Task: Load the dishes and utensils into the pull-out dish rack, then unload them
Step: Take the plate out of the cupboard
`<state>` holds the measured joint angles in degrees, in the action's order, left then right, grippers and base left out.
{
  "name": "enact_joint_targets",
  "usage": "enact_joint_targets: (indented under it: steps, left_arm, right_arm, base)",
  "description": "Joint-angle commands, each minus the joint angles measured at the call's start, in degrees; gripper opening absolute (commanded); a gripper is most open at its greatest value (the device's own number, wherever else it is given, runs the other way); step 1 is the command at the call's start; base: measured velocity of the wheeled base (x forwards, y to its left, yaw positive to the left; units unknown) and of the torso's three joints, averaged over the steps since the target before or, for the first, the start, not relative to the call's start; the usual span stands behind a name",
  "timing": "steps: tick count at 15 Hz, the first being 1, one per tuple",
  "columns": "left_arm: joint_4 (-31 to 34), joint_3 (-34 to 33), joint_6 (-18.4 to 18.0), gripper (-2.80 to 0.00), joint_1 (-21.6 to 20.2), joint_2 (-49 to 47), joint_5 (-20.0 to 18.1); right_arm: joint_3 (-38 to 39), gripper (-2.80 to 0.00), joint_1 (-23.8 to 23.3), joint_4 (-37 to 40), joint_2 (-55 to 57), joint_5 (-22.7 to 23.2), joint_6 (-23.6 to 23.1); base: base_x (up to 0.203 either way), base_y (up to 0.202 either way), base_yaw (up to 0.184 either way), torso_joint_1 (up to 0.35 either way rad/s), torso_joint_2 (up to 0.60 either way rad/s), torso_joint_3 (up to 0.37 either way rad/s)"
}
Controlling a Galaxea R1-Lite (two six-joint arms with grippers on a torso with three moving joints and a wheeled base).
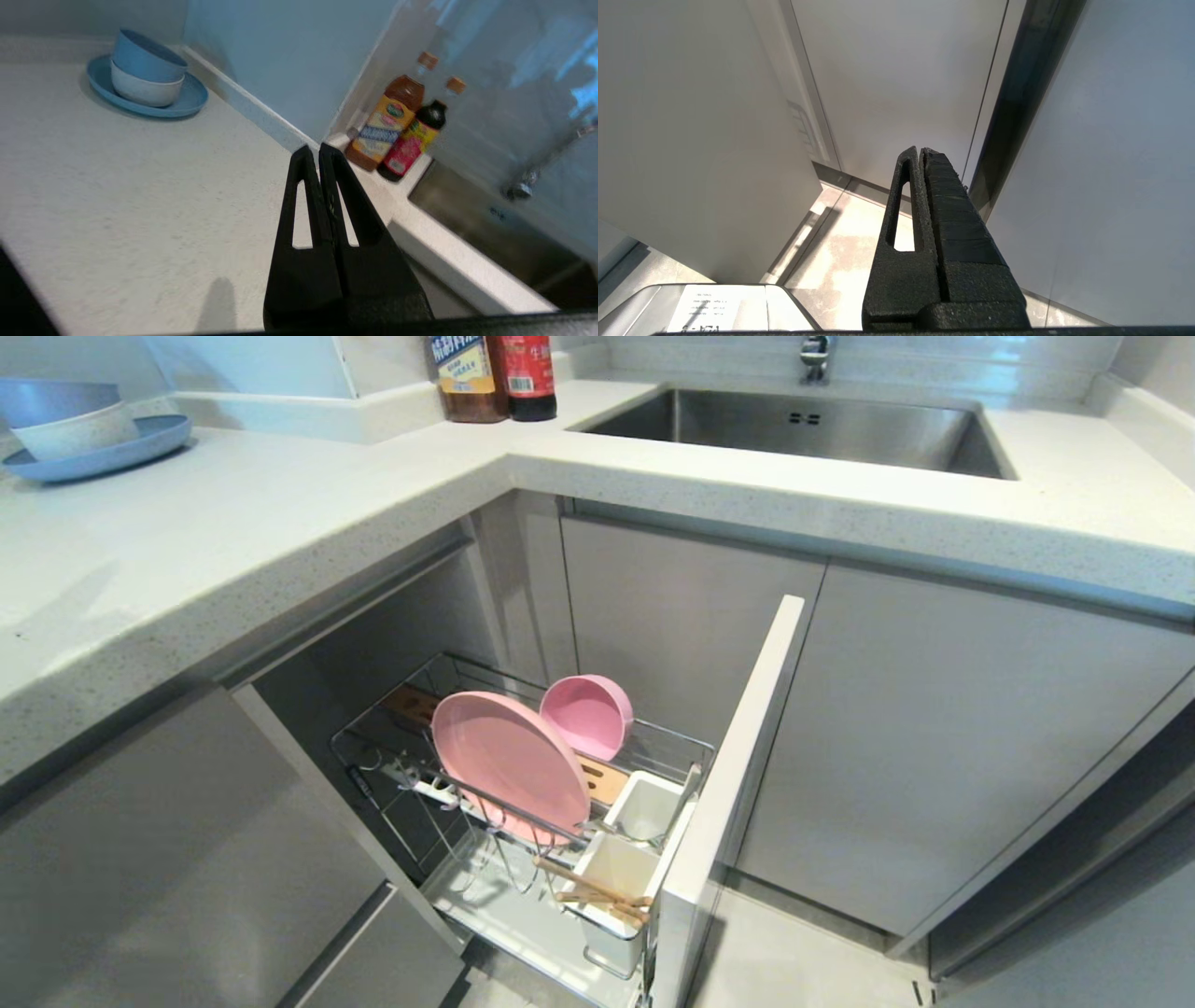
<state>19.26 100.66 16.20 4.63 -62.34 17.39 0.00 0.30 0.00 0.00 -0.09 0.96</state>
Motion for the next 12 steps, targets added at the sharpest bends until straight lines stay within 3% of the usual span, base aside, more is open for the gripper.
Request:
enact_joint_targets:
  steps: [1, 6, 9, 12]
  left_arm:
    - [0.1, -3.7, -3.1, -2.8, -4.6, 9.0, -5.8]
    - [-0.1, -18.3, -13.4, -2.8, -11.4, 24.2, -15.8]
    - [-0.6, -31.0, -17.5, -2.8, -12.3, 32.6, -16.9]
    - [-0.8, -42.2, -20.8, -2.8, -9.8, 42.0, -17.1]
  right_arm:
    - [0.1, -2.8, 0.0, 0.0, 0.0, 0.0, 0.0]
    - [0.1, -2.8, 0.0, 0.0, 0.0, 0.0, 0.0]
    - [0.1, -2.8, 0.0, 0.0, 0.0, 0.0, 0.0]
    - [0.1, -2.8, 0.0, 0.0, 0.0, 0.0, 0.0]
  base:
    - [0.0, 0.0, 0.0, 0.0, 0.0, 0.0]
    - [0.0, 0.0, 0.0, 0.0, 0.0, 0.0]
    - [0.0, 0.0, 0.0, 0.0, 0.0, 0.0]
    - [0.0, 0.0, 0.0, 0.0, 0.0, 0.0]
